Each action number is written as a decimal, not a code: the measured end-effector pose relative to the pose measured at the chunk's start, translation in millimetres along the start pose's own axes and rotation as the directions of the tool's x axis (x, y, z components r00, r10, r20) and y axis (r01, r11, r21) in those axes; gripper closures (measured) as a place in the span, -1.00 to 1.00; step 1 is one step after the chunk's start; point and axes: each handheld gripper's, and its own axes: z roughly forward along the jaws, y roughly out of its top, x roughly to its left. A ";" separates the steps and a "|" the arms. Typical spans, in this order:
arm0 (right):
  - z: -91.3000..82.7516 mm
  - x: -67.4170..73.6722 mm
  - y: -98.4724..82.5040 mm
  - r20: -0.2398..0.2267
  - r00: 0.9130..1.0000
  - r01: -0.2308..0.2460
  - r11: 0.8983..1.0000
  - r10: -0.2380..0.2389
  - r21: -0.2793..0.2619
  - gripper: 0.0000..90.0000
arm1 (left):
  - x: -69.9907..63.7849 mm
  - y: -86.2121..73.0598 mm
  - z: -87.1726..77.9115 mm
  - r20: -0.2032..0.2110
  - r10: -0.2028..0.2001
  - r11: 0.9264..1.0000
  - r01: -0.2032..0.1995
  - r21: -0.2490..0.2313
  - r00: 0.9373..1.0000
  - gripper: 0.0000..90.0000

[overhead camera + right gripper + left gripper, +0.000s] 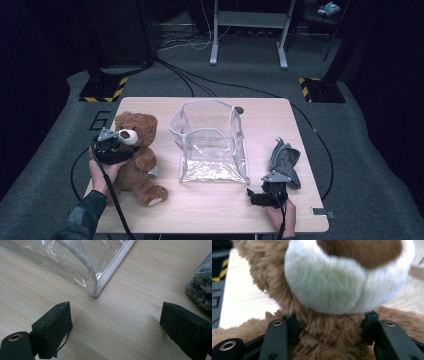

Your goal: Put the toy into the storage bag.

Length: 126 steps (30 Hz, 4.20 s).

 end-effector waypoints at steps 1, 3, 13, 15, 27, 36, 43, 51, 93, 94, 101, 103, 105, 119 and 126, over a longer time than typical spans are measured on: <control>0.0 0.0 0.0 0.000 1.000 0.000 1.000 0.000 0.000 -0.79 | 0.7 1.7 -1.3 0.000 -0.003 1.000 0.003 -0.009 1.000 0.10; 0.2 -0.3 0.2 0.000 1.000 0.004 1.000 -0.004 -0.001 -0.78 | 1.8 4.6 -3.9 -0.012 -0.014 0.999 0.013 -0.032 1.000 0.10; 0.1 -0.3 0.2 0.002 1.000 -0.002 1.000 0.002 -0.001 -0.77 | 3.5 23.2 -11.4 -0.021 -0.022 0.996 0.020 -0.089 1.000 0.10; 0.1 -0.3 0.2 0.002 1.000 -0.002 1.000 0.002 -0.001 -0.77 | 2.9 26.7 -12.3 -0.022 -0.022 0.995 0.020 -0.094 1.000 0.10; 0.4 -0.2 0.0 0.006 1.000 -0.003 1.000 0.003 -0.008 -0.76 | 2.5 49.3 -18.2 -0.034 -0.019 0.991 0.014 -0.132 0.999 0.10; 0.3 -0.1 0.0 0.006 1.000 -0.004 1.000 0.004 -0.007 -0.76 | 7.0 67.2 -23.5 -0.068 -0.022 0.987 0.011 -0.158 0.997 0.10; 0.2 -0.1 0.0 0.006 1.000 -0.004 1.000 0.004 -0.006 -0.76 | 11.7 84.0 -26.6 -0.103 -0.027 0.984 0.008 -0.177 0.994 0.10; 0.3 0.0 0.1 0.004 1.000 -0.007 1.000 0.007 -0.008 -0.76 | 10.2 103.6 -27.0 -0.122 -0.020 0.981 -0.004 -0.193 0.992 0.10; 0.4 -0.4 0.1 0.006 1.000 -0.002 1.000 0.002 -0.007 -0.76 | -22.3 206.7 -48.7 -0.192 0.030 0.943 -0.091 -0.320 0.981 0.08; 0.5 -0.2 0.0 0.008 1.000 -0.003 1.000 0.003 -0.009 -0.76 | -23.3 208.6 -50.1 -0.196 0.029 0.942 -0.093 -0.324 0.980 0.08; 0.4 -0.2 0.1 0.007 1.000 -0.003 1.000 0.003 -0.008 -0.76 | -35.2 223.9 -55.4 -0.197 0.043 0.936 -0.108 -0.336 0.980 0.08; 0.4 -0.3 0.1 0.007 1.000 -0.003 1.000 0.003 -0.009 -0.76 | -40.5 228.8 -55.4 -0.193 0.058 0.935 -0.121 -0.333 0.979 0.08; 0.4 -0.2 0.1 0.007 1.000 -0.003 1.000 0.003 -0.008 -0.76 | -47.3 233.4 -54.4 -0.189 0.074 0.934 -0.134 -0.332 0.979 0.08; 0.4 -0.2 0.0 0.007 1.000 -0.003 1.000 0.003 -0.008 -0.75 | -98.3 255.9 -34.3 -0.114 0.126 0.925 -0.158 -0.346 0.985 0.08; -0.1 -0.5 0.2 0.004 1.000 -0.001 1.000 0.001 -0.001 -0.75 | -122.7 259.9 -21.3 -0.070 0.156 0.924 -0.171 -0.341 0.985 0.07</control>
